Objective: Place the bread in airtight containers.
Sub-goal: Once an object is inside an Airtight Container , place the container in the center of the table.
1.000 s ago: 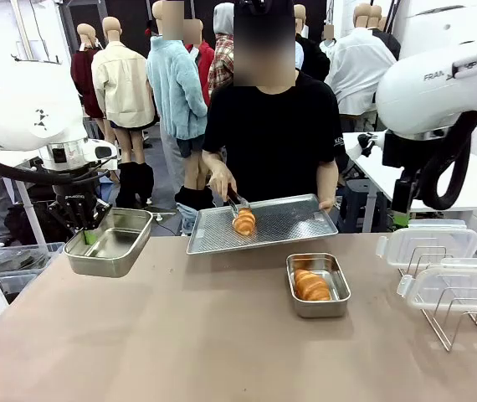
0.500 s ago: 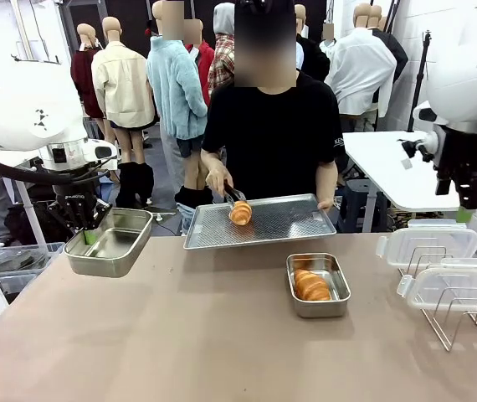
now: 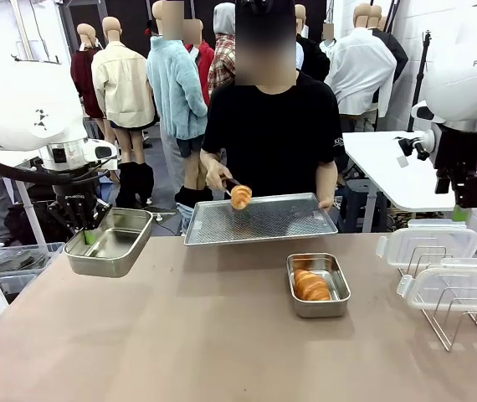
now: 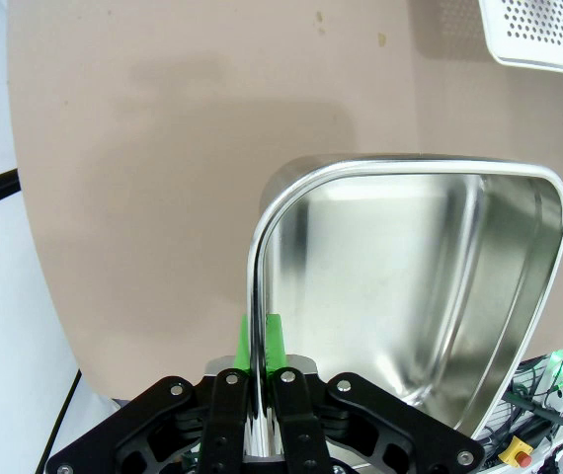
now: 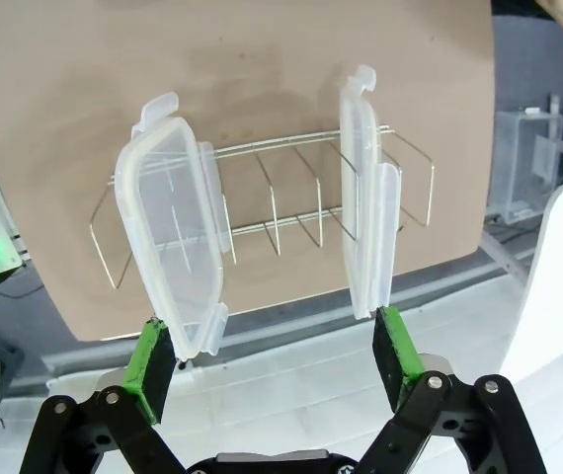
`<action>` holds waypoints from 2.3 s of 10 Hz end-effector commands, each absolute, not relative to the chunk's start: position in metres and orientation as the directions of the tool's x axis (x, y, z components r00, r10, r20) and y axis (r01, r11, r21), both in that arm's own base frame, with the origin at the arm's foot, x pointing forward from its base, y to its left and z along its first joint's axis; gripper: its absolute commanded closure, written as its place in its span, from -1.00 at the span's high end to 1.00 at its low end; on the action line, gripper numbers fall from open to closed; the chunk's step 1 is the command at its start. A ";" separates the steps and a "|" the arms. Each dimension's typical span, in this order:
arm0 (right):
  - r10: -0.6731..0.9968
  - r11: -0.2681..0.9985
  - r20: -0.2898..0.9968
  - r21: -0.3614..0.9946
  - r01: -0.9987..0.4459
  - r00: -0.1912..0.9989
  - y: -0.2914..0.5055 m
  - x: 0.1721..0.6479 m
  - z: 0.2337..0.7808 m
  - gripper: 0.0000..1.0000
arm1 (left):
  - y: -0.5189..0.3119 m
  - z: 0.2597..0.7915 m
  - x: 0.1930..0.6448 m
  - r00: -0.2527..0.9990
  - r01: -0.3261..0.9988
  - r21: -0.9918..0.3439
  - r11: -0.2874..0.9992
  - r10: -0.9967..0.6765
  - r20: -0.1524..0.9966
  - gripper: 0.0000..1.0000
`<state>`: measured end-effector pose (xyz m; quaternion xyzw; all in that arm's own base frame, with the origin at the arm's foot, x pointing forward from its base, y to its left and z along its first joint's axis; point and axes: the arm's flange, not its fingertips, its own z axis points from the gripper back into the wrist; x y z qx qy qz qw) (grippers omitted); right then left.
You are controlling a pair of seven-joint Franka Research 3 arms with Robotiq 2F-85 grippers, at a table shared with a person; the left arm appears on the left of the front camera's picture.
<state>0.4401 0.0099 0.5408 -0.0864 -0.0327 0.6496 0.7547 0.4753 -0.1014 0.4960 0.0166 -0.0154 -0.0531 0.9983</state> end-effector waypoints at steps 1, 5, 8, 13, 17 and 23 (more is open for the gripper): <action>0.984 0.154 -0.058 -0.184 -0.971 0.167 0.010 0.441 0.541 1.00 | -0.099 0.499 0.476 0.992 0.120 0.034 0.992 -0.122 0.045 -1.00; 0.984 0.154 -0.058 -0.184 -0.971 0.167 0.010 0.441 0.541 1.00 | -0.099 0.499 0.476 0.992 0.120 0.034 0.992 -0.122 0.045 -1.00; 0.984 0.154 -0.058 -0.184 -0.971 0.167 0.010 0.441 0.541 1.00 | -0.099 0.499 0.476 0.992 0.120 0.034 0.992 -0.122 0.045 -1.00; 0.984 0.154 -0.058 -0.184 -0.971 0.167 0.010 0.441 0.541 1.00 | -0.099 0.499 0.476 0.992 0.120 0.034 0.992 -0.122 0.045 -1.00; 0.984 0.154 -0.058 -0.184 -0.971 0.167 0.010 0.441 0.541 1.00 | -0.099 0.499 0.476 0.992 0.120 0.034 0.992 -0.122 0.045 -1.00; 0.984 0.154 -0.058 -0.184 -0.971 0.167 0.010 0.441 0.541 1.00 | -0.099 0.499 0.476 0.992 0.120 0.034 0.992 -0.122 0.045 -1.00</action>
